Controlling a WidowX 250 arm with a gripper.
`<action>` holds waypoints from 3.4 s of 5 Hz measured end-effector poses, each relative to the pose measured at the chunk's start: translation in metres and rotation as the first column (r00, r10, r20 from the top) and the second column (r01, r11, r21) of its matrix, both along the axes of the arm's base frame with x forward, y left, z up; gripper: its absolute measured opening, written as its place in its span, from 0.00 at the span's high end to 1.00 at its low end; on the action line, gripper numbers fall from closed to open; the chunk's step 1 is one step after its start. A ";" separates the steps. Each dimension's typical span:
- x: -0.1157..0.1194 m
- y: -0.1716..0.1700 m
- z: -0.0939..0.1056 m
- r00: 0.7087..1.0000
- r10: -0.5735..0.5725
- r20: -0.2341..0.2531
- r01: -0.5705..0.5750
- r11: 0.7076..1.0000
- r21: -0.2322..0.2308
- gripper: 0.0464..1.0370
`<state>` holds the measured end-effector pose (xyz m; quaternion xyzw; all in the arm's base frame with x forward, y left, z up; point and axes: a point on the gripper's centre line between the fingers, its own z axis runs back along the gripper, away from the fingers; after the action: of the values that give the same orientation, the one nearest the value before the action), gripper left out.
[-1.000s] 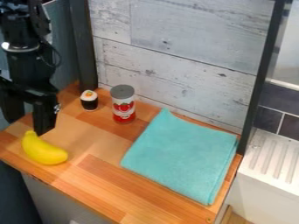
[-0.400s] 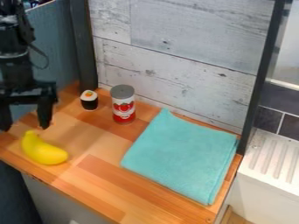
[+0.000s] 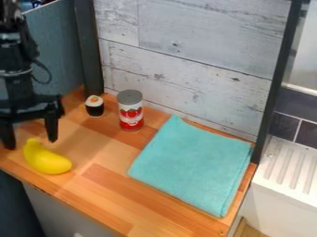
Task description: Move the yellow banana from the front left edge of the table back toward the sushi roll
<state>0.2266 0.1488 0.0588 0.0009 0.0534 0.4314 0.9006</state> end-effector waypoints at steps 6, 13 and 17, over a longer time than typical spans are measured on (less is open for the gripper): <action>0.003 -0.011 -0.044 0.977 0.213 -0.004 -0.213 0.974 0.077 0.44; 0.055 0.038 -0.044 0.862 -0.499 -0.091 0.504 0.862 0.047 0.44; 0.045 0.036 -0.008 0.849 -0.528 -0.008 0.527 0.846 0.086 0.04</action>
<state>0.2718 0.1849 0.0509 0.0503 0.0259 0.1696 0.9839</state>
